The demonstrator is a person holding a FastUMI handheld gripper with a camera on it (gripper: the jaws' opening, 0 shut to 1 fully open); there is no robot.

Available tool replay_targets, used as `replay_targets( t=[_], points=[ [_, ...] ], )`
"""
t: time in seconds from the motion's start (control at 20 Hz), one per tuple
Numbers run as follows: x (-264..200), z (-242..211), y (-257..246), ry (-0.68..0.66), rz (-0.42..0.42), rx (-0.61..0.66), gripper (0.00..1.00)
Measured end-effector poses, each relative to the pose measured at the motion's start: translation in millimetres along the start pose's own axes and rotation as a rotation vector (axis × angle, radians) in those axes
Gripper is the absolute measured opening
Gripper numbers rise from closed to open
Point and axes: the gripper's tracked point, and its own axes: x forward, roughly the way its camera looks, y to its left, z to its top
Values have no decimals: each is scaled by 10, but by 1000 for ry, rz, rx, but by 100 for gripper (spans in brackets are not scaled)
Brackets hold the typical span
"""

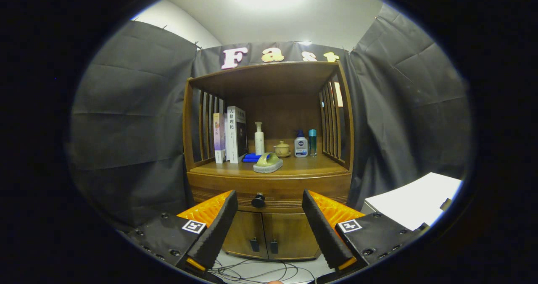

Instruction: Pull open the drawer, take out the items inside it, and place them on the countertop above the cabinet.

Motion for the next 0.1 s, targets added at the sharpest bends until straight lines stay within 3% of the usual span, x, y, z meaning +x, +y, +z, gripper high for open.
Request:
replay_targets(
  t=[0.1],
  points=[
    [2, -26, -10, 6, -4, 0, 98]
  ],
)
